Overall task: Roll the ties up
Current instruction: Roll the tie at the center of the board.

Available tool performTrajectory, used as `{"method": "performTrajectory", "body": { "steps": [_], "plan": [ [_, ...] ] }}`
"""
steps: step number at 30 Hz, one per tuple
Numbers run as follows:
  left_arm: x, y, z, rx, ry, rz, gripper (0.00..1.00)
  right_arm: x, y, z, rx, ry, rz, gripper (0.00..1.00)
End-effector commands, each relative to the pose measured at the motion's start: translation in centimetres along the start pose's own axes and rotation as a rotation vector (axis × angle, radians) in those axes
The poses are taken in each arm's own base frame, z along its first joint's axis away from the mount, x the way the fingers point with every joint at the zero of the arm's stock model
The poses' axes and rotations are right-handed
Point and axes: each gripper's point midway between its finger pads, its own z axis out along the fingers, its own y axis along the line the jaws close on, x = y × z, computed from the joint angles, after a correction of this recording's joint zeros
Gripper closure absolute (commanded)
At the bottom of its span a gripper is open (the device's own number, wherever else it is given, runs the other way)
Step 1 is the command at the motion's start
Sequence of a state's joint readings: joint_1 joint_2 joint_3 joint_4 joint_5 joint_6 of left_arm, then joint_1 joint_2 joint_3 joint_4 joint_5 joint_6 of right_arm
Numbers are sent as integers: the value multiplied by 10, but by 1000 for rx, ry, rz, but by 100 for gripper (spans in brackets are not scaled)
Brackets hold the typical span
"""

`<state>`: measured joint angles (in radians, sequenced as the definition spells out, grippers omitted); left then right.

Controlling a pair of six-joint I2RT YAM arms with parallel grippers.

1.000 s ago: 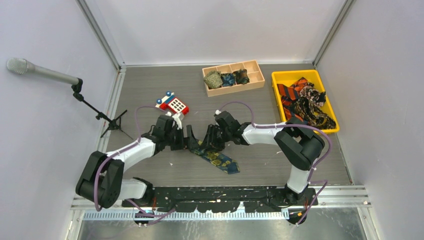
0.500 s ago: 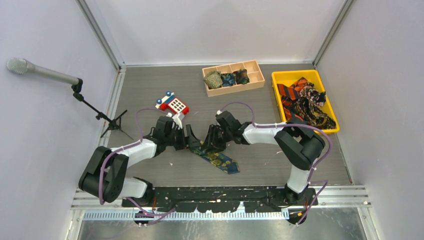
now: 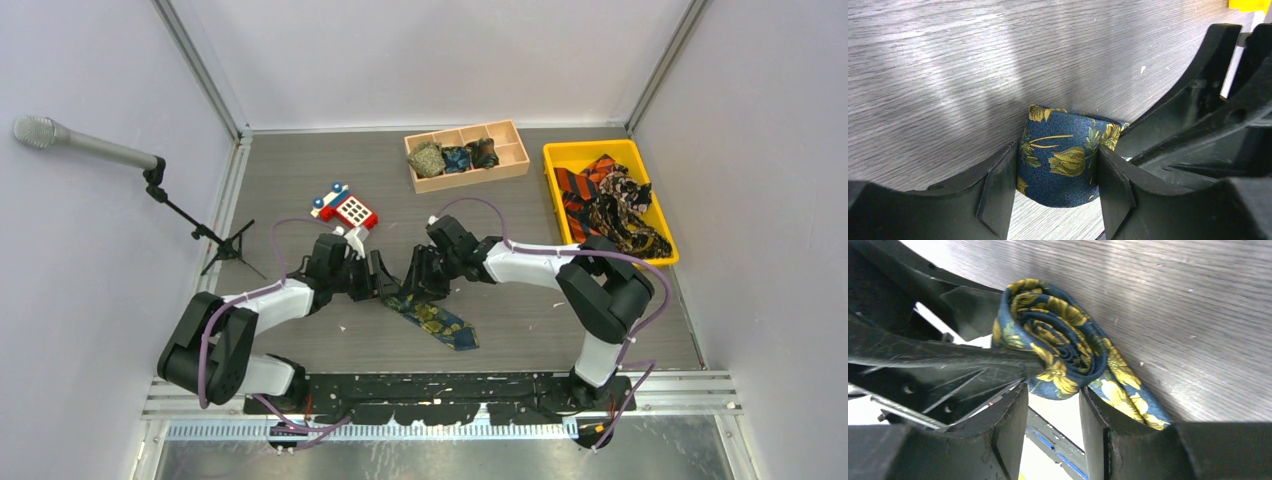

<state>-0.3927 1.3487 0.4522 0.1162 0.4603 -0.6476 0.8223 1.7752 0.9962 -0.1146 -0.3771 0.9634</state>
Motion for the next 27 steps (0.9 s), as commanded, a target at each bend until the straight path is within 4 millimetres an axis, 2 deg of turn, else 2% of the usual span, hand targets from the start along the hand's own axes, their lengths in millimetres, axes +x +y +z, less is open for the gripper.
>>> {"method": "performTrajectory", "body": {
  "steps": [1, 9, 13, 20, 27],
  "plan": [
    [13, 8, 0, -27, 35, 6, 44, -11, 46, -23, -111, -45, -62, 55],
    [12, 8, -2, -39, 34, 18, 44, -5, 30, -5, -89, -21, -32, 68],
    [11, 7, -4, -40, 33, 28, 44, -3, 17, 4, -59, -15, -21, 71],
    [9, 7, -5, -47, 35, 37, 29, 1, 0, 19, -22, 8, -10, 72],
    [10, 5, -15, -62, 38, 43, 25, 4, -8, 22, -7, 15, -3, 73]
  ]
}}
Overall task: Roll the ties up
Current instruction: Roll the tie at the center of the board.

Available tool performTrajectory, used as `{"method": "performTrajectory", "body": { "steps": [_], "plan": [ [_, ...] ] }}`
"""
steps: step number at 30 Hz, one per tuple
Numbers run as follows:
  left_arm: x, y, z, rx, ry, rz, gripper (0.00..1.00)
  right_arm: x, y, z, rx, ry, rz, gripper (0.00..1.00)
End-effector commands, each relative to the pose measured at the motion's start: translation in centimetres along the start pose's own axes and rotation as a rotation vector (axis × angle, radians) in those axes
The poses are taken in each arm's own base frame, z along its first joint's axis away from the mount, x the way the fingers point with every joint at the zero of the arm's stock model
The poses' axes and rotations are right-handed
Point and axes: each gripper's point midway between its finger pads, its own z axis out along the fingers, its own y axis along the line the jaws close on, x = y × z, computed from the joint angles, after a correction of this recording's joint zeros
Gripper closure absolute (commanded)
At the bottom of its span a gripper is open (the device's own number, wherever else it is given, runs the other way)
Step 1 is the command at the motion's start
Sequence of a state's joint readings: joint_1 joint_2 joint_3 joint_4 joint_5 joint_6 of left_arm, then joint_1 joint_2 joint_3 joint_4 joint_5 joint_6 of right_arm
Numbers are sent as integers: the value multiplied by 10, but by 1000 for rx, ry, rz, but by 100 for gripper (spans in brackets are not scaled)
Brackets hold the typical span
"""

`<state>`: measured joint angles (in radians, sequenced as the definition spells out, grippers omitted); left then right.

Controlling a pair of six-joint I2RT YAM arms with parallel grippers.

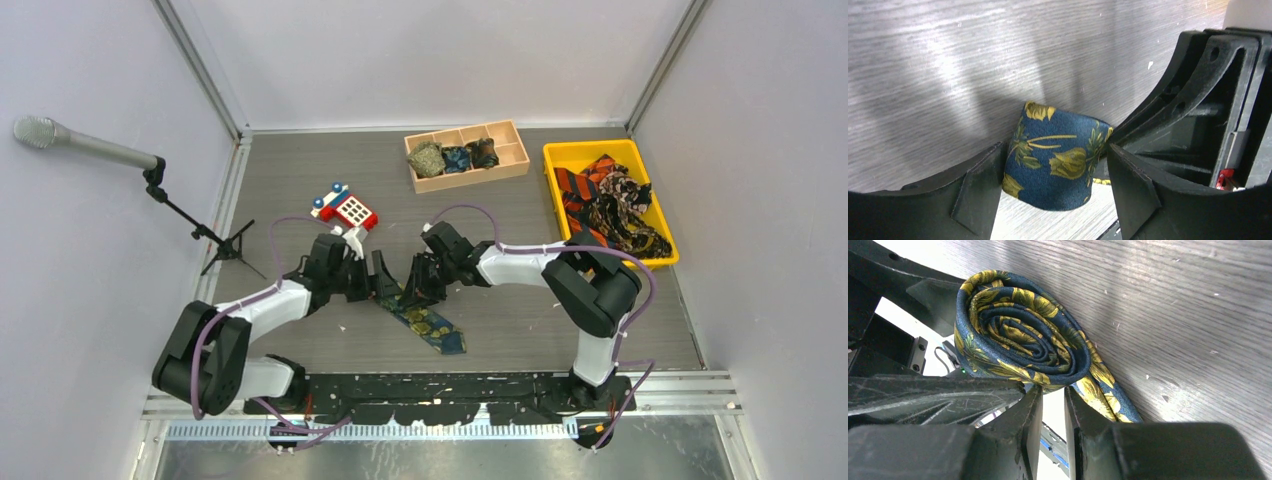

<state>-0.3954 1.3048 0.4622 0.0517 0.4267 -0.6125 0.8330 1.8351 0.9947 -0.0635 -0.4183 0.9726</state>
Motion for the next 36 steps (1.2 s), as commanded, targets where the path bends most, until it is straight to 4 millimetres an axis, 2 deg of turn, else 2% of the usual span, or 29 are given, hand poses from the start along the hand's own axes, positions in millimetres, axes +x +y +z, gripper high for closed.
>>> {"method": "performTrajectory", "body": {
  "steps": [1, 8, 12, 21, 27, 36],
  "plan": [
    [13, 2, -9, -29, 47, 12, 25, -5, -5, 6, 8, -32, -9, 73],
    [17, 1, -14, -23, 54, 6, 24, -8, -2, 9, 3, -32, -10, 73],
    [18, -1, -14, -10, 53, 9, 28, -9, -2, 12, 6, -29, -11, 73],
    [16, 2, -13, -25, 46, 7, 48, -10, -2, 13, 5, -25, -10, 73],
    [9, 7, -21, -132, 17, 72, 55, -11, 11, -1, -8, -32, -36, 73],
    [1, 17, -39, -350, -20, 225, 58, -21, 23, -32, -25, -99, -56, 71]
  ]
}}
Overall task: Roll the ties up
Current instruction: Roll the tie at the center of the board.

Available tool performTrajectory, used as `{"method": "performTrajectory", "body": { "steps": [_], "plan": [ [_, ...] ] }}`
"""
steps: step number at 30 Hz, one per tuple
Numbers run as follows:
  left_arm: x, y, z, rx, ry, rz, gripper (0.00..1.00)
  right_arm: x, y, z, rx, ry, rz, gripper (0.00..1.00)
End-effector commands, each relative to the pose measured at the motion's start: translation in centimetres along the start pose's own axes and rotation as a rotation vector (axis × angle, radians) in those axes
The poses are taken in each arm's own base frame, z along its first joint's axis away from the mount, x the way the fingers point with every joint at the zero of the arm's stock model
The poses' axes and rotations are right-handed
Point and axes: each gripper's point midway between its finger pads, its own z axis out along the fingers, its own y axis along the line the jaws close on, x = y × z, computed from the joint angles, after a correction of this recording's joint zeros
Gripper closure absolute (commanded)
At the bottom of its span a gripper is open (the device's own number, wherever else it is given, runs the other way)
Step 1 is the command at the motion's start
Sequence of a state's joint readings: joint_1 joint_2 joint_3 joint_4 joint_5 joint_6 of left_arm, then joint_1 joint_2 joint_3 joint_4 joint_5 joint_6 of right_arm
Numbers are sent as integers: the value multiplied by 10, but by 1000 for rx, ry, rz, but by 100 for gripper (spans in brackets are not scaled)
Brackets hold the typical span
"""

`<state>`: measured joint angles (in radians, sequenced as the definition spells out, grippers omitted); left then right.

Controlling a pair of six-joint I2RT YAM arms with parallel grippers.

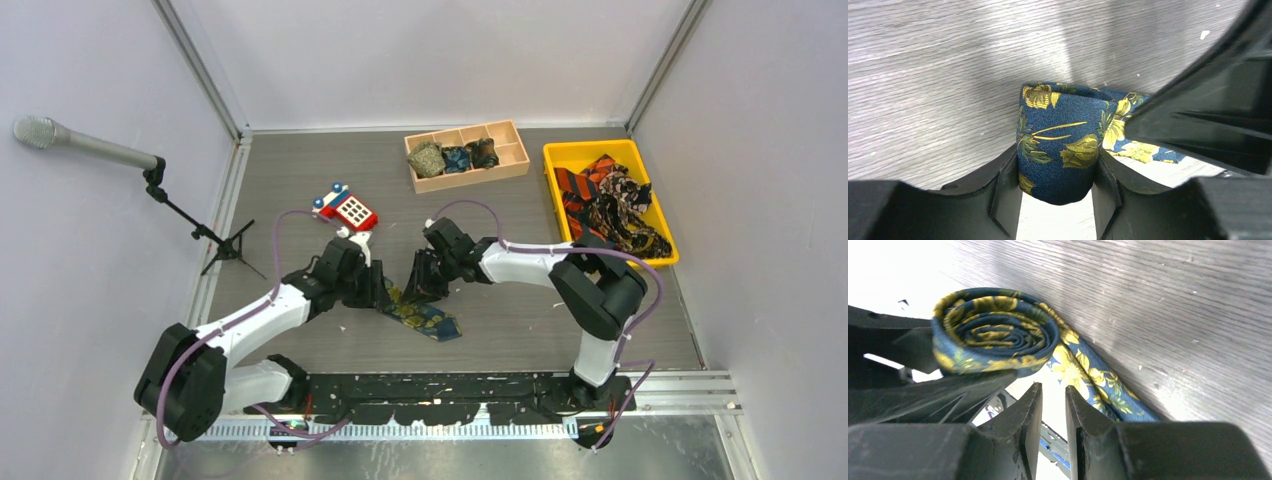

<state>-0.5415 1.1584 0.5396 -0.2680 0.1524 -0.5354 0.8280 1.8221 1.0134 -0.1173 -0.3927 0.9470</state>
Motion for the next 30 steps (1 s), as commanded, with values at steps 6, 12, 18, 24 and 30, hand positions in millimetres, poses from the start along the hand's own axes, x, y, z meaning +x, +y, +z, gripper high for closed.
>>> {"method": "performTrajectory", "body": {
  "steps": [6, 12, 18, 24, 30],
  "plan": [
    [-12, 26, -14, -266, -71, 142, 59, -23, 11, -38, -28, -122, -12, 71],
    [-15, 27, -16, -347, -107, 199, 59, -27, 4, -44, -20, -160, 7, 64],
    [-17, 16, -14, -415, -116, 295, 59, -31, -2, -50, -16, -186, 23, 55],
    [-17, 6, -7, -487, -111, 396, 59, -35, -11, -60, -11, -211, 44, 52],
    [-9, -2, 2, -555, -89, 495, 59, -38, -20, -67, -3, -233, 63, 52]
  ]
}}
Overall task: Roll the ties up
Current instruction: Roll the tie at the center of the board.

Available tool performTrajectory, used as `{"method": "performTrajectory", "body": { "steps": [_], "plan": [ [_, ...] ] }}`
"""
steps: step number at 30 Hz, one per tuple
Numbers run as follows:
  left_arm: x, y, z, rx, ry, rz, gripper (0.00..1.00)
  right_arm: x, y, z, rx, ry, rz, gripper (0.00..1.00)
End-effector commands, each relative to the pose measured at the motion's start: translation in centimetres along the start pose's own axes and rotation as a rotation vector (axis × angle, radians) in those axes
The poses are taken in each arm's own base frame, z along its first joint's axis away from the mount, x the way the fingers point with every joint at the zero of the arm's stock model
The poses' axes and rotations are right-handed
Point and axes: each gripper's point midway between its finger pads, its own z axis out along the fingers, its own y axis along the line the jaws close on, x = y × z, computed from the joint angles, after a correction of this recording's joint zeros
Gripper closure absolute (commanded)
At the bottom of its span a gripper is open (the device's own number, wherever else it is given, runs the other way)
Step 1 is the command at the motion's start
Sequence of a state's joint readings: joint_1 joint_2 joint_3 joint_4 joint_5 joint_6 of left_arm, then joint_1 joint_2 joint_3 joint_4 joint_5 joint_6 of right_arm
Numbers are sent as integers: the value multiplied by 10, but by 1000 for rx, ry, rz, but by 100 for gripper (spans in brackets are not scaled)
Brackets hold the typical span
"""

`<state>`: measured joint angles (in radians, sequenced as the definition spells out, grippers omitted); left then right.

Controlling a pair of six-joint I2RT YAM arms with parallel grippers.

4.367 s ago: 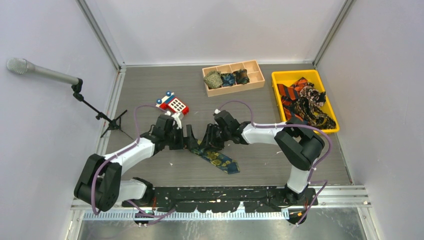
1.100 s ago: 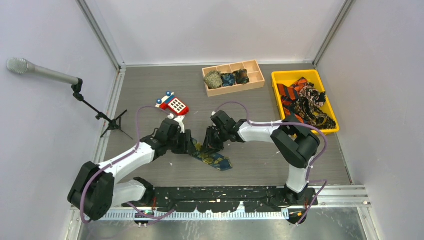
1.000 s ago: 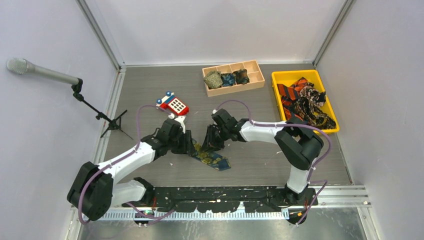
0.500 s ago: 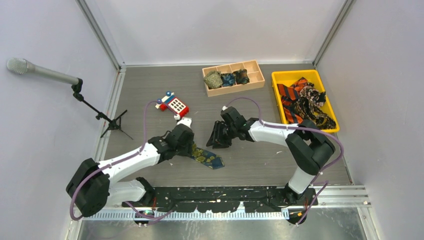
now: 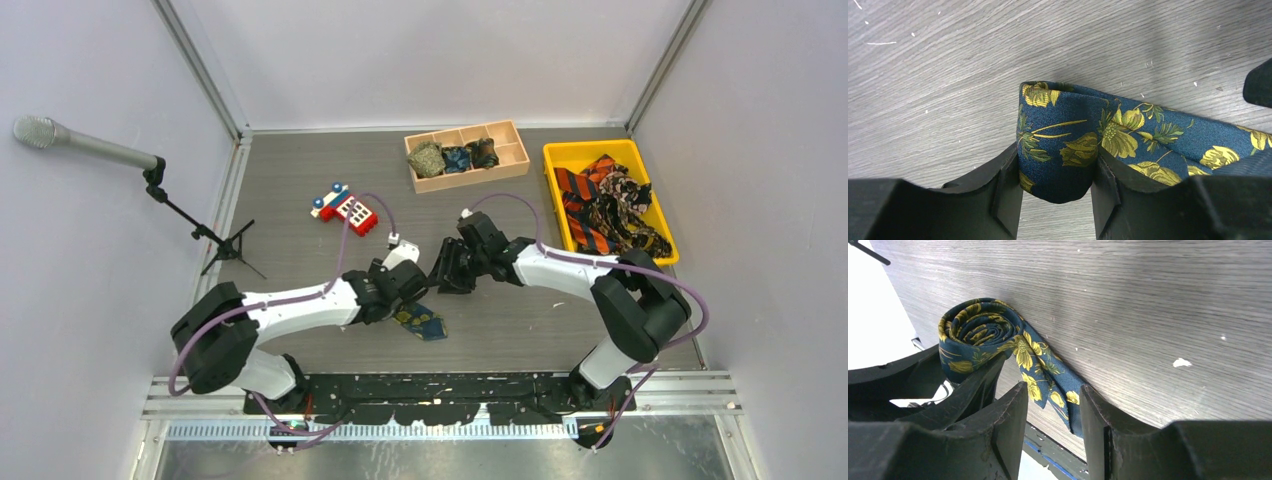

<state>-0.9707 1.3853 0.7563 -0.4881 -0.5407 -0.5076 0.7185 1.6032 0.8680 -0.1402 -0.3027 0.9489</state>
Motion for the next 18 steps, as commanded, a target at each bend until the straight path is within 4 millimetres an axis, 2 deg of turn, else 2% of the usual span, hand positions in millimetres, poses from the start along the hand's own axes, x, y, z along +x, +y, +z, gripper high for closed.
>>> {"method": "performTrajectory", "body": {
  "steps": [1, 18],
  "plan": [
    [-4, 0, 0, -95, -20, 79, 59, -12, 5, -13, -28, -60, 4, 52],
    [18, -27, 5, -114, 14, 205, 56, -16, -1, -16, -26, -72, 20, 52]
  ]
}}
